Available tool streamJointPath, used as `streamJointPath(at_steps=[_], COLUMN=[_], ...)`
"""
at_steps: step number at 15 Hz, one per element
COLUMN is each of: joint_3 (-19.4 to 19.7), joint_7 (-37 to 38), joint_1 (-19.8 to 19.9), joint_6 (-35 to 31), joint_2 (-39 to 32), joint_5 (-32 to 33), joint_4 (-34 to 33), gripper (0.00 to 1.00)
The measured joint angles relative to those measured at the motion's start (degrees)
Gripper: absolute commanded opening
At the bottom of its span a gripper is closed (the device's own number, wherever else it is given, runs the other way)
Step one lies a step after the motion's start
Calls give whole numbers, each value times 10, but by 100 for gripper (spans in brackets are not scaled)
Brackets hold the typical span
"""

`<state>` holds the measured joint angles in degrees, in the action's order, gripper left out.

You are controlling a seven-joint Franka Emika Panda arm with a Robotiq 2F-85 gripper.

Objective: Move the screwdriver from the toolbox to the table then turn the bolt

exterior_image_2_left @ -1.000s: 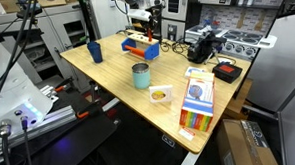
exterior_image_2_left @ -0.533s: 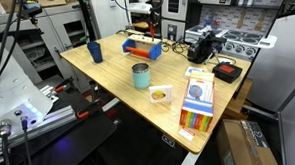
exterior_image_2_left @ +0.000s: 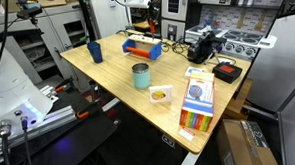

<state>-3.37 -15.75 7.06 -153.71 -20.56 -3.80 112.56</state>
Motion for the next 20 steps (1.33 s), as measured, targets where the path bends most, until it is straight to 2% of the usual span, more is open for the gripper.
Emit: streamJointPath(at_steps=[6,11,14,17,18,19,20], joint_3=[26,8,-7,-10,-10,-10,-10], joint_7=[25,-21,-64,-84,-88,-90,-90], joint_1=[14,39,61,77,80,82,84], joint_6=[-3,-16,-16,-16,-16,-15,-14], joint_2=[44,48,34,18,13,8,2], joint_5=[-41,-179,-264,-310,-320,-326,-328], joint_4=[104,172,184,186,186,185,185], gripper=[7,7,7,7,53,54,60])
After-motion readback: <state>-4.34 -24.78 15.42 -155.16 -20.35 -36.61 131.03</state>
